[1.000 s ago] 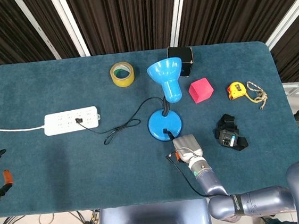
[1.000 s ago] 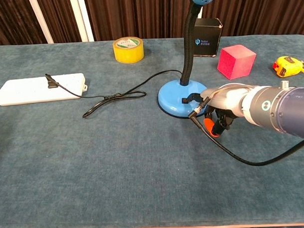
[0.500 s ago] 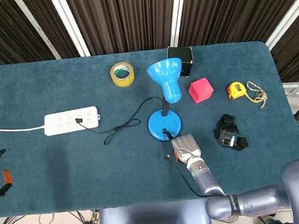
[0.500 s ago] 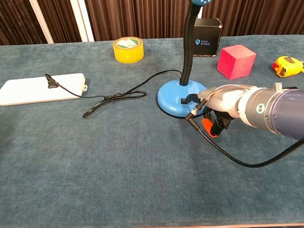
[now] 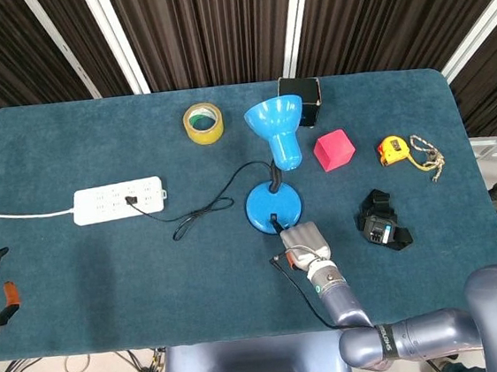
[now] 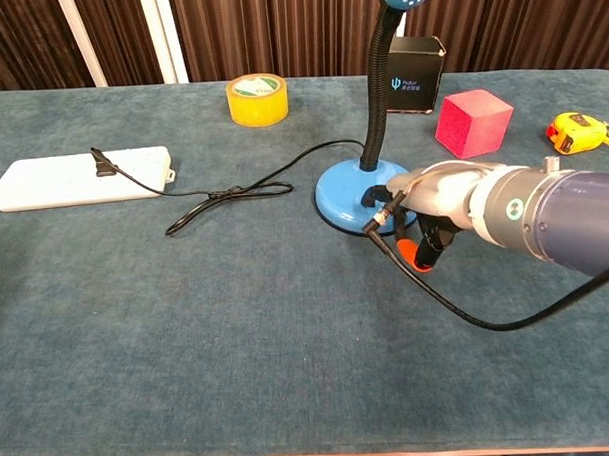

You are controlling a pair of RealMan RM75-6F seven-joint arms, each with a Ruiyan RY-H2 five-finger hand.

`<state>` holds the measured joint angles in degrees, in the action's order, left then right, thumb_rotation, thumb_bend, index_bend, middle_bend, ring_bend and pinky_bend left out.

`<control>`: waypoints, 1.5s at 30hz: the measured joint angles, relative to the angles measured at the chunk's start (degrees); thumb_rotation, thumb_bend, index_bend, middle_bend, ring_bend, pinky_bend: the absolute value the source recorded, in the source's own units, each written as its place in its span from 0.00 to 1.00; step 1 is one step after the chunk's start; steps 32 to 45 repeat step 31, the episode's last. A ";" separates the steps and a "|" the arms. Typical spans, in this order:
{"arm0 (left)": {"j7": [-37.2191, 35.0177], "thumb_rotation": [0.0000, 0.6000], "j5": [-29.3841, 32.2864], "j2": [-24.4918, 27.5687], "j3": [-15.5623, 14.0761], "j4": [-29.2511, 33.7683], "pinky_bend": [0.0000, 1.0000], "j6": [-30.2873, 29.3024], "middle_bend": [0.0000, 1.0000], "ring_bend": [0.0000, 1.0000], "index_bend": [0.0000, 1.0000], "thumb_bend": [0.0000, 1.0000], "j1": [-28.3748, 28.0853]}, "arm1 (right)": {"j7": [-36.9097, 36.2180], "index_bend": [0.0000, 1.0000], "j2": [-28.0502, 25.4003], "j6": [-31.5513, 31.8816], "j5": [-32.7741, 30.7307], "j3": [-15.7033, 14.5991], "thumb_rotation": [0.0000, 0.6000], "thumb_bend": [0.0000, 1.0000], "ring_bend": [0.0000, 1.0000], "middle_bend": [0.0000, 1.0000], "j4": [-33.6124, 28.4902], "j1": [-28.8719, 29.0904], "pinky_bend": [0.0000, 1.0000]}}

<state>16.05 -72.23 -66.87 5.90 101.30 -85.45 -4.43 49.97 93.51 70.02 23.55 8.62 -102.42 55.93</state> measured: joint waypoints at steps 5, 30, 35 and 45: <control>0.22 1.00 -0.03 -0.06 -0.04 -0.01 0.00 -0.10 0.03 0.00 0.17 0.64 0.03 | -2.02 0.00 -1.46 5.69 4.84 0.59 1.00 0.41 0.26 0.09 -0.98 -1.96 1.00; 2.31 1.00 -1.33 -0.42 -0.67 0.22 0.00 -1.00 0.03 0.00 0.17 0.64 0.24 | -30.63 0.00 -24.56 29.78 53.83 -26.08 1.00 0.30 0.14 0.06 -1.15 -35.53 1.00; 2.70 1.00 -1.37 -0.32 -0.85 0.43 0.00 -0.89 0.03 0.00 0.17 0.64 0.24 | -32.27 0.00 -24.74 30.97 55.23 -26.35 1.00 0.30 0.14 0.06 0.56 -36.57 1.00; 2.70 1.00 -1.37 -0.32 -0.85 0.43 0.00 -0.89 0.03 0.00 0.17 0.64 0.24 | -32.27 0.00 -24.74 30.97 55.23 -26.35 1.00 0.30 0.14 0.06 0.56 -36.57 1.00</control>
